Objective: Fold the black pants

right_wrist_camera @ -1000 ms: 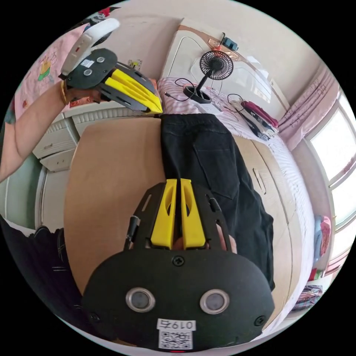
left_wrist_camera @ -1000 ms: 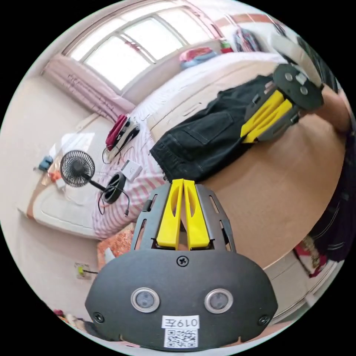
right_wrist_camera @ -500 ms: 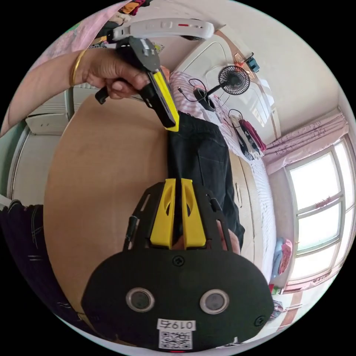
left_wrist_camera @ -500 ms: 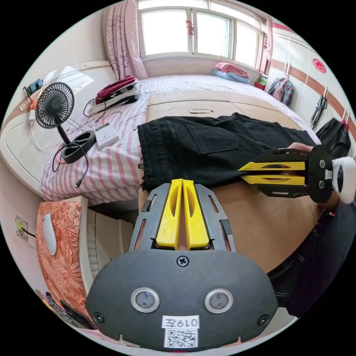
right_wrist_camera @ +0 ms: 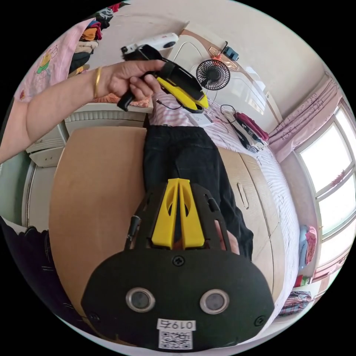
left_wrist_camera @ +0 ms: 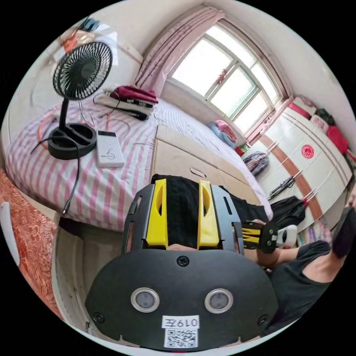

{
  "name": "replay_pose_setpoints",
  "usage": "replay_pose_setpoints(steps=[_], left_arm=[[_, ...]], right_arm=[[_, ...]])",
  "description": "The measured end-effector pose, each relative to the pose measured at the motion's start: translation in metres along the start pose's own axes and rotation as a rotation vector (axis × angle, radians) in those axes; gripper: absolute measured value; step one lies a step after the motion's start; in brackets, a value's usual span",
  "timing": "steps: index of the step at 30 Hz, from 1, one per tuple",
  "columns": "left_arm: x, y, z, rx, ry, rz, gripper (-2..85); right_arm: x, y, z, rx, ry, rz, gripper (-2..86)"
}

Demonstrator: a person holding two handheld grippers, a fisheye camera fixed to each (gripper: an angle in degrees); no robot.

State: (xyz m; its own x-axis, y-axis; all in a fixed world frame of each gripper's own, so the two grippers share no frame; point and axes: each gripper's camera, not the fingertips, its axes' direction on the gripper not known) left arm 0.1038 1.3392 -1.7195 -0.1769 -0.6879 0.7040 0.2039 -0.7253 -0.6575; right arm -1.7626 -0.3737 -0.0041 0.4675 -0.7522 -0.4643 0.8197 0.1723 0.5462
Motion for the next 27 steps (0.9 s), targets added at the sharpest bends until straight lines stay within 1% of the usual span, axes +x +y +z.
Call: replay_pose_setpoints(steps=[1,2,3,4,7,9,11,12,13,16,17,18,20,22,24,27], left_arm=[[-0.018,-0.009,0.009,-0.028,0.058,-0.022,10.3],[-0.051,-0.025,0.026,-0.074,0.163,-0.062,10.5],[-0.077,-0.036,0.041,-0.1,0.208,-0.1,10.6],[-0.087,-0.04,0.047,-0.111,0.208,-0.11,10.6],[-0.111,-0.055,0.082,-0.219,0.161,-0.085,10.6],[-0.122,-0.06,0.106,-0.293,0.067,-0.066,10.5],[-0.132,-0.063,0.119,-0.314,0.048,-0.059,10.5],[-0.139,-0.065,0.127,-0.313,0.078,-0.062,10.5],[-0.142,-0.065,0.131,-0.314,0.094,-0.062,10.5],[-0.154,-0.068,0.154,-0.335,0.113,-0.047,10.5],[-0.157,-0.069,0.165,-0.354,0.114,-0.036,10.5],[-0.161,-0.068,0.177,-0.372,0.117,-0.028,10.5],[-0.168,-0.067,0.193,-0.386,0.133,-0.024,10.3],[-0.176,-0.065,0.206,-0.381,0.163,-0.025,9.9],[-0.188,-0.062,0.217,-0.34,0.191,-0.039,8.9],[-0.204,-0.055,0.229,-0.308,0.212,-0.046,6.3]], right_arm=[[0.009,0.001,0.006,-0.009,-0.002,0.003,-1.0],[0.018,0.002,0.011,-0.017,0.0,0.003,-1.0],[0.023,0.002,0.014,-0.021,0.002,0.001,-1.0],[0.033,0.003,0.02,-0.027,0.008,-0.003,-1.0],[0.064,0.001,0.034,-0.036,0.025,-0.025,-1.0],[0.088,-0.005,0.04,-0.025,0.043,-0.042,-1.0],[0.131,-0.018,0.05,0.019,0.03,-0.074,-0.9],[0.144,-0.022,0.054,0.029,-0.001,-0.081,-0.9],[0.174,-0.03,0.064,0.036,-0.092,-0.093,-0.8],[0.266,-0.05,0.102,0.036,-0.29,-0.011,0.0],[0.301,-0.056,0.118,0.025,-0.372,0.028,1.2],[0.317,-0.059,0.126,0.011,-0.411,0.038,1.8],[0.372,-0.068,0.159,-0.038,-0.571,0.047,5.1],[0.407,-0.069,0.185,-0.081,-0.631,0.07,6.5],[0.441,-0.065,0.211,-0.118,-0.677,0.108,7.5],[0.49,-0.052,0.253,-0.163,-0.829,0.148,8.6]])
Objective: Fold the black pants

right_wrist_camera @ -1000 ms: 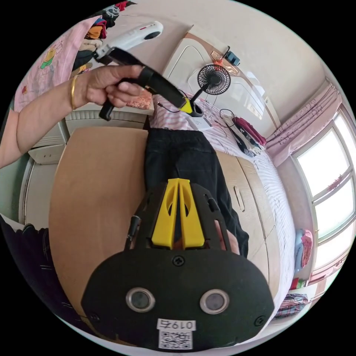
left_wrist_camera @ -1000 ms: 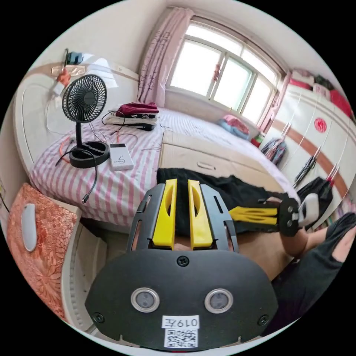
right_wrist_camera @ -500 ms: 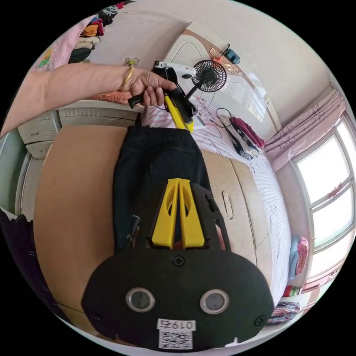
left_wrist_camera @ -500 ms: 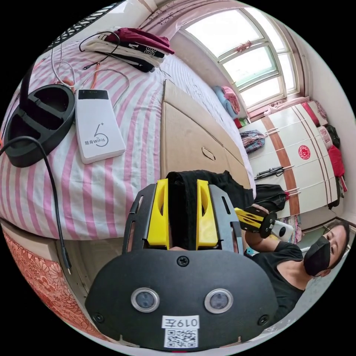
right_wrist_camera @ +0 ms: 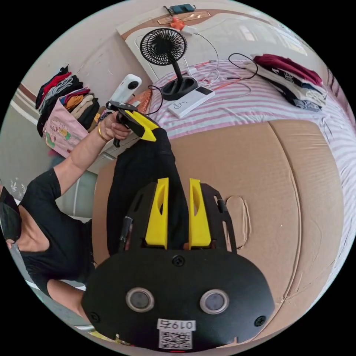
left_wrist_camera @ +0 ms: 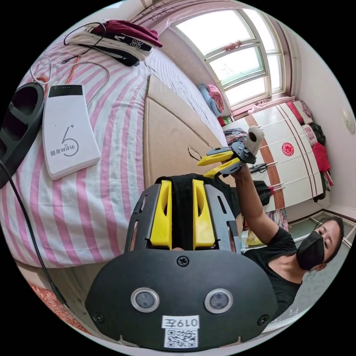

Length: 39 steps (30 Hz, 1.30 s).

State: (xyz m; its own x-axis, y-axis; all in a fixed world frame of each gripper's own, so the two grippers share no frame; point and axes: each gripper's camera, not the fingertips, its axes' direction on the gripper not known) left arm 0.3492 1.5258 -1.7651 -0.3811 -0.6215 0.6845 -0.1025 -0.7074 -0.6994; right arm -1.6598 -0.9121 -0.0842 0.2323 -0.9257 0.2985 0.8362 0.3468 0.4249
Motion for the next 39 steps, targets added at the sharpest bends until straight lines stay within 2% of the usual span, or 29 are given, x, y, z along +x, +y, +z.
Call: replay_pose_setpoints(steps=[5,7,11,16,23,27,29,35,39], left_arm=[[-0.014,0.015,0.008,0.099,0.117,0.101,3.5],[-0.02,0.02,0.013,0.124,0.134,0.117,3.1],[-0.035,0.023,0.029,0.142,0.141,0.12,2.5],[-0.054,0.024,0.047,0.159,0.108,0.051,2.0],[-0.068,0.026,0.072,0.159,0.078,-0.02,2.2],[-0.063,0.026,0.081,0.145,0.03,-0.017,2.2],[-0.06,0.025,0.087,0.143,-0.006,-0.009,2.1],[-0.05,0.029,0.108,0.11,-0.142,-0.008,1.8],[-0.053,0.033,0.116,0.11,-0.135,-0.038,1.8]], right_arm=[[0.082,0.002,-0.011,-0.035,-0.231,-0.019,9.9],[0.102,0.002,-0.01,-0.088,-0.243,-0.033,10.3],[0.145,0.009,-0.025,-0.08,-0.369,-0.072,4.8],[0.194,0.021,-0.047,0.015,-0.36,0.023,-0.1],[0.243,0.036,-0.062,0.038,-0.381,0.117,2.5],[0.26,0.046,-0.076,0.018,-0.368,0.098,3.9],[0.267,0.051,-0.086,0.014,-0.345,0.078,0.6],[0.277,0.056,-0.106,-0.003,-0.253,0.084,0.1],[0.29,0.075,-0.127,0.034,-0.244,0.102,2.2]])
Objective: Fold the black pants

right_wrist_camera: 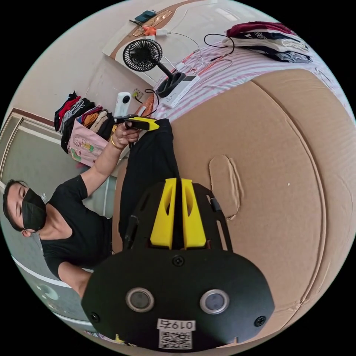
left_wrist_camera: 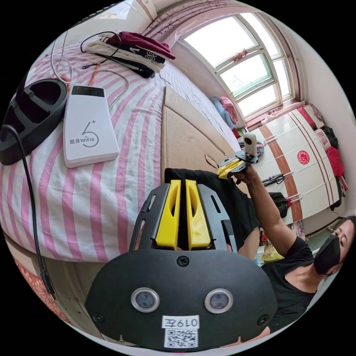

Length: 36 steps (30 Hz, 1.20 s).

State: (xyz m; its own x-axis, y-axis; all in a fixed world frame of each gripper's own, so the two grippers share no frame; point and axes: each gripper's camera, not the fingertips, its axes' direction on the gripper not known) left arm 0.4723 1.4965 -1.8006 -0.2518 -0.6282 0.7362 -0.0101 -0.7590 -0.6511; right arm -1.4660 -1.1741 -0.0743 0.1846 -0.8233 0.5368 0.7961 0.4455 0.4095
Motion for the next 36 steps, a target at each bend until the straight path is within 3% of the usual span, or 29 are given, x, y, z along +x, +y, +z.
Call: replay_pose_setpoints(steps=[7,10,28,36], left_arm=[[0.001,0.004,0.009,-0.002,-0.002,-0.003,2.2],[0.004,0.005,0.008,0.0,-0.001,0.004,2.3],[0.023,0.002,-0.013,-0.023,-0.053,0.009,2.5],[0.031,0.005,-0.035,-0.01,-0.059,0.008,2.5]], right_arm=[[0.009,0.084,-0.085,0.096,0.134,0.069,5.1],[0.022,0.123,-0.107,0.097,0.085,0.143,5.1],[0.056,0.198,-0.136,0.11,-0.094,0.221,4.1],[0.029,0.227,-0.153,0.088,-0.028,0.142,1.7]])
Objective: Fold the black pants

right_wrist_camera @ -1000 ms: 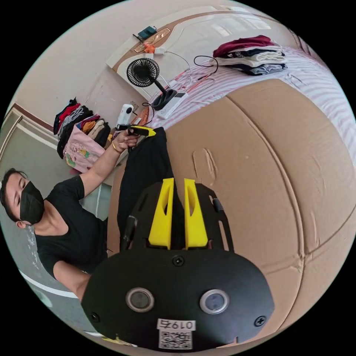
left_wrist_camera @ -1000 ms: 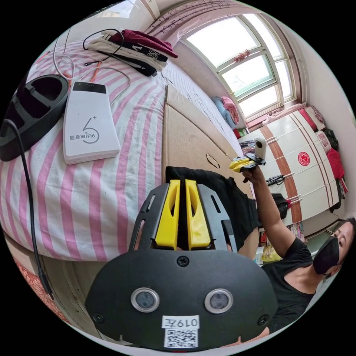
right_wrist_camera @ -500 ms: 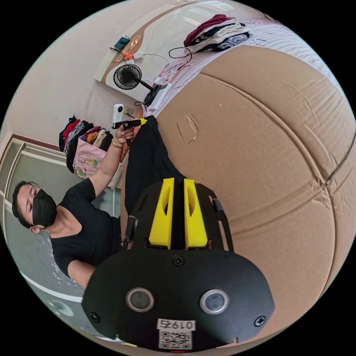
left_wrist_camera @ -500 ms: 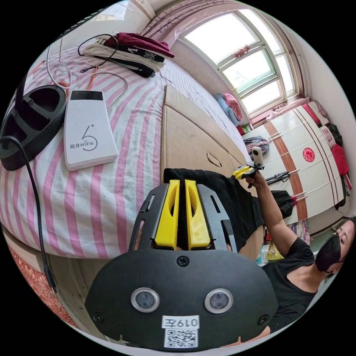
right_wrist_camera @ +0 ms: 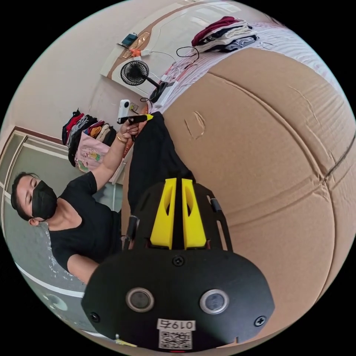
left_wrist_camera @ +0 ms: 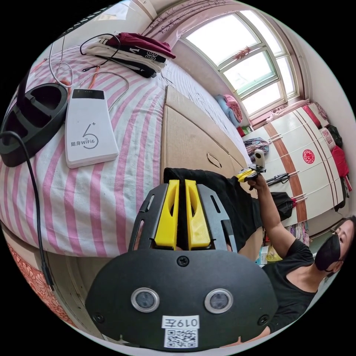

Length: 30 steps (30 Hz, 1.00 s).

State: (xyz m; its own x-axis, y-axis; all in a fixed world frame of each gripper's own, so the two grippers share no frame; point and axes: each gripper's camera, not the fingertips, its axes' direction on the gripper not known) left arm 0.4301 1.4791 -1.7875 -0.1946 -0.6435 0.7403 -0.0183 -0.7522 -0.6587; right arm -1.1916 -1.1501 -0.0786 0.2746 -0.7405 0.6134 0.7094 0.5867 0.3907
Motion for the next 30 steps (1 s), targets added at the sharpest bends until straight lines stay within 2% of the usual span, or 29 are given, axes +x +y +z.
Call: replay_pose_setpoints(steps=[4,7,9,14,17,25,30], left_arm=[[0.007,0.002,-0.013,0.014,-0.017,0.016,2.5],[0.014,0.003,-0.024,0.018,-0.034,0.024,2.6],[0.017,0.003,-0.033,0.019,-0.034,0.019,2.5],[0.023,0.004,-0.053,0.02,-0.026,0.011,2.4],[0.028,0.005,-0.066,0.019,-0.022,0.005,2.2],[0.054,0.01,-0.104,0.035,-0.036,0.012,1.6],[0.077,0.014,-0.131,0.015,-0.071,0.019,1.5]], right_arm=[[-0.028,0.02,-0.005,0.039,0.106,-0.098,0.2],[-0.022,0.028,-0.009,0.041,0.132,-0.032,0.4],[-0.011,0.032,-0.012,0.031,0.095,0.03,1.1],[0.015,0.058,-0.025,0.08,-0.138,0.156,4.0],[0.022,0.075,-0.03,0.126,-0.167,0.228,1.1],[-0.001,0.099,-0.035,0.14,-0.159,0.242,-0.6],[-0.023,0.128,-0.048,0.224,-0.142,0.229,-0.9]])
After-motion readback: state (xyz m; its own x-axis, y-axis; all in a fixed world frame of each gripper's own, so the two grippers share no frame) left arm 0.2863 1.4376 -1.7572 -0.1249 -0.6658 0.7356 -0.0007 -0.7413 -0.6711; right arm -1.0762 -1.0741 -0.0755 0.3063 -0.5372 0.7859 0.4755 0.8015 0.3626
